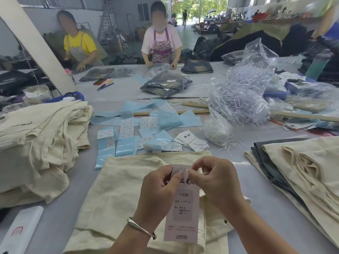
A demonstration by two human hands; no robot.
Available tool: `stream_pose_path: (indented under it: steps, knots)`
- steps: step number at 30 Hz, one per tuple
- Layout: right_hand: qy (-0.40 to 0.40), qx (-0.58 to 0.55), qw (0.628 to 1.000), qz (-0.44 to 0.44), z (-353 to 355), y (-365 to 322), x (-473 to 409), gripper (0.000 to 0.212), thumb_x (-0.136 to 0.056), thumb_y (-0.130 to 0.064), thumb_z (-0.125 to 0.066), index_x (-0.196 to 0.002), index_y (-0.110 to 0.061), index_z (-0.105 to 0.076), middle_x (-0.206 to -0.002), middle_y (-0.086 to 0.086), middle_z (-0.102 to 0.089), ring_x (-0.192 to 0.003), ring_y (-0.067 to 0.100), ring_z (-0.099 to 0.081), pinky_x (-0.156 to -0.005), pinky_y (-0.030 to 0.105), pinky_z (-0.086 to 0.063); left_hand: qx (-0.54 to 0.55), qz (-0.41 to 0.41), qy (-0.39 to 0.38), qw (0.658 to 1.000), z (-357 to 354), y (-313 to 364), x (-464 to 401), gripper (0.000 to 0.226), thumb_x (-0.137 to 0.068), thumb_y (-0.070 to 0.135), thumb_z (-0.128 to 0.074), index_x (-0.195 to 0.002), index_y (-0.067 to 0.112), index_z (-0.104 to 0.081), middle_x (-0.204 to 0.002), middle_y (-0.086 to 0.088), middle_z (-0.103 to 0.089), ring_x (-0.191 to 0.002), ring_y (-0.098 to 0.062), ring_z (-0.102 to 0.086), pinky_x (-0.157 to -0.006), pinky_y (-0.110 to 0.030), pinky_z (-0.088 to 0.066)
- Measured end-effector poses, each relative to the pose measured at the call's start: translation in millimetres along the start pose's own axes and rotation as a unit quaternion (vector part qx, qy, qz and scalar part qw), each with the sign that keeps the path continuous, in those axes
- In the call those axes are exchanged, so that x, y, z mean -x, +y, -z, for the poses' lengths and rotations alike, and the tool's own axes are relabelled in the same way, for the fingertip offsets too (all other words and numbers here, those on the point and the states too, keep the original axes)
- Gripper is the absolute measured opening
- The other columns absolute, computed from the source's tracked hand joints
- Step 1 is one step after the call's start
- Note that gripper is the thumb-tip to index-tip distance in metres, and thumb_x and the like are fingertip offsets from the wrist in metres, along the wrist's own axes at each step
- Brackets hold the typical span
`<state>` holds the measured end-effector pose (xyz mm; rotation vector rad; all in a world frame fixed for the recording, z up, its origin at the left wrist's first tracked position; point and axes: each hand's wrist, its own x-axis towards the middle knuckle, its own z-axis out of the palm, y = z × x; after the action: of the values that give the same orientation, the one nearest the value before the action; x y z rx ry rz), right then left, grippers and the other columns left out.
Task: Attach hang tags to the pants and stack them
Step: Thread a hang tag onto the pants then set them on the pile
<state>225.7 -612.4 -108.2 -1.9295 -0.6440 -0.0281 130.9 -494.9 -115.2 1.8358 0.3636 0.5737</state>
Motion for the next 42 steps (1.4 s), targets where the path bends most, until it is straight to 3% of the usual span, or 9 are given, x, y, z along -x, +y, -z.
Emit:
stream_pose_path:
  steps: [14, 18, 23, 26, 28, 30, 34, 39, 42]
  knots:
    - [0.002, -0.011, 1.0, -0.027, -7.5, -0.3, 0.0, 0.019, -0.066, -0.022, -0.08, -0.057, -0.022, -0.063, -0.042, -0.013, -0.036, -0.045, 0.007, -0.034, -0.05, 0.025, -0.028, -0.053, -0.06, -0.026, 0.996, 3.6, -7.6, -3.2, 0.02, -0.091, 0.036, -0.055, -0.091, 0.031, -0.075, -0.07, 0.003, -0.069, -0.066, -0.018, -0.06, -0.059, -0.035, -0.048]
    - [-0.007, -0.068, 0.996, -0.049, -9.3, -3.6, -1.1, 0.02, -0.069, -0.013, -0.079, -0.059, -0.025, -0.066, -0.043, -0.013, -0.033, -0.044, 0.005, -0.03, -0.045, 0.018, -0.026, 0.104, -0.019, -0.021, 0.994, 5.9, -6.6, -2.8, 0.04, -0.097, 0.04, -0.044, -0.098, 0.018, -0.077, -0.076, -0.004, -0.072, -0.065, -0.012, -0.063, -0.06, -0.025, -0.049]
    - [-0.05, -0.205, 0.973, -0.089, -8.9, -8.8, 1.3, 0.012, -0.065, -0.013, -0.076, -0.059, -0.021, -0.071, -0.053, -0.001, -0.06, -0.051, 0.008, -0.05, -0.049, 0.016, -0.041, 0.148, 0.017, -0.034, 0.988, 10.4, -9.3, -12.7, 0.009, -0.084, 0.019, -0.07, -0.087, 0.017, -0.078, -0.078, -0.007, -0.074, -0.068, -0.013, -0.063, -0.061, -0.025, -0.05]
    - [-0.062, -0.233, 0.965, -0.1, -4.5, -5.4, 4.1, 0.014, -0.071, -0.007, -0.079, -0.063, -0.017, -0.074, -0.06, 0.012, -0.066, -0.054, 0.011, -0.055, -0.051, 0.017, -0.043, 0.189, 0.019, -0.038, 0.981, 5.3, -10.1, -13.1, 0.008, -0.073, 0.02, -0.074, -0.08, 0.018, -0.076, -0.071, -0.004, -0.071, -0.064, -0.012, -0.064, -0.06, -0.021, -0.05]
    - [-0.078, -0.242, 0.96, -0.119, 1.6, -3.0, 5.4, 0.018, -0.075, -0.004, -0.077, -0.062, -0.017, -0.074, -0.054, 0.004, -0.064, -0.048, 0.006, -0.055, -0.046, 0.013, -0.041, 0.199, 0.019, -0.048, 0.979, -0.6, -11.4, -14.1, 0.001, -0.076, 0.014, -0.074, -0.077, 0.014, -0.074, -0.067, -0.003, -0.068, -0.061, -0.011, -0.061, -0.059, -0.019, -0.049]
    - [-0.067, -0.238, 0.958, -0.143, 8.9, 0.7, 6.9, 0.018, -0.077, -0.005, -0.075, -0.064, -0.016, -0.073, -0.046, -0.006, -0.056, -0.037, 0.001, -0.045, -0.039, 0.011, -0.033, 0.173, 0.024, -0.039, 0.984, -6.4, -14.2, -16.0, 0.011, -0.082, 0.003, -0.071, -0.075, 0.011, -0.071, -0.065, -0.002, -0.068, -0.059, -0.012, -0.061, -0.059, -0.02, -0.049]
    - [0.038, -0.156, 0.979, -0.124, 26.8, 16.6, 5.7, 0.025, -0.084, -0.001, -0.065, -0.092, -0.023, -0.075, -0.04, -0.011, -0.028, -0.034, 0.004, -0.023, -0.037, 0.013, -0.027, -0.036, -0.028, -0.002, 0.999, -20.1, -13.1, -22.5, 0.018, -0.081, 0.006, -0.075, -0.075, 0.021, -0.069, -0.083, 0.003, -0.068, -0.078, -0.006, -0.064, -0.066, -0.02, -0.049]
    - [-0.059, -0.291, 0.945, -0.14, 44.2, 18.4, 0.7, 0.032, -0.087, 0.01, -0.057, -0.105, -0.012, -0.07, -0.073, 0.005, -0.07, -0.039, 0.003, -0.042, -0.038, 0.014, -0.033, -0.02, -0.08, -0.01, 0.996, -46.2, 3.1, -33.1, 0.029, -0.075, 0.009, -0.081, -0.072, 0.036, -0.07, -0.096, 0.006, -0.059, -0.089, 0.001, -0.059, -0.064, -0.009, -0.042]
    - [-0.097, -0.29, 0.938, -0.166, 48.0, 29.1, -2.2, 0.008, -0.088, 0.002, -0.061, -0.092, 0.003, -0.068, -0.064, 0.013, -0.064, -0.039, 0.014, -0.037, -0.037, 0.021, -0.031, 0.004, -0.088, -0.011, 0.996, -60.5, 4.9, -36.3, 0.034, -0.075, 0.007, -0.081, -0.069, 0.038, -0.068, -0.094, 0.005, -0.058, -0.086, 0.003, -0.058, -0.06, -0.009, -0.042]
